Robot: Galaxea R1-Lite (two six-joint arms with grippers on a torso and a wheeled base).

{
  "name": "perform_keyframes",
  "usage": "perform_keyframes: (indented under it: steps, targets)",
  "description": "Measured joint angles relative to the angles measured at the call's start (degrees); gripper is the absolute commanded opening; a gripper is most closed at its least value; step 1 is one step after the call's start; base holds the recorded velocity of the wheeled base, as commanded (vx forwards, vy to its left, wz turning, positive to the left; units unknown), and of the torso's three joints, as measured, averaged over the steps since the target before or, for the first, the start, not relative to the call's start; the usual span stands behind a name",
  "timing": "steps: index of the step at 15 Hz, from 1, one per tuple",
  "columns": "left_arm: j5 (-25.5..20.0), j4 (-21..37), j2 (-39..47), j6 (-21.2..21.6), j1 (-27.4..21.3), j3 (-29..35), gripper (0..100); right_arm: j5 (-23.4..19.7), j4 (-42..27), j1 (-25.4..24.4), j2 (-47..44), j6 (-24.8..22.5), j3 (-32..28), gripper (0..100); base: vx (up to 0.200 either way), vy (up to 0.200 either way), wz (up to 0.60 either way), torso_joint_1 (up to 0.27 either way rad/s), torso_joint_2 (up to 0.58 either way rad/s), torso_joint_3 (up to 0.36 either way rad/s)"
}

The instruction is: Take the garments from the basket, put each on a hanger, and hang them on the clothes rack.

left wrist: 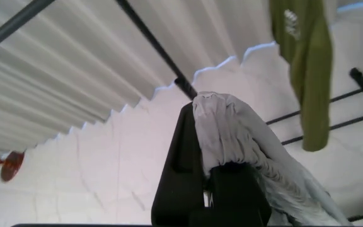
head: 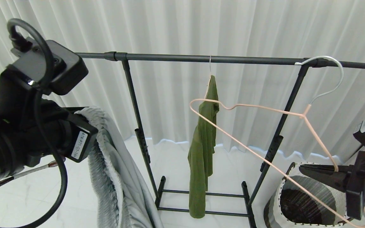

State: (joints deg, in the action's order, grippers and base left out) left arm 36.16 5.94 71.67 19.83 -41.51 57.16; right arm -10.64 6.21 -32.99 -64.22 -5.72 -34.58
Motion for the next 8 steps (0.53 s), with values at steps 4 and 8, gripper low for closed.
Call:
perform_keyframes:
  steps: [4,8]
  targets:
    - [2.9,-0.2,6.7,-9.0,1.4,4.4,0,0.7,-3.5,-10.3,-0.2,0.3,-1.0,0,0.0,0.0,0.0,0.0,0.0,0.0]
    - [4.1,-0.2,14.2,-17.7,1.6,11.5,0,0.8,-4.9,-14.1,-1.5,0.4,-2.8,0,0.0,0.0,0.0,0.0,0.0,0.0]
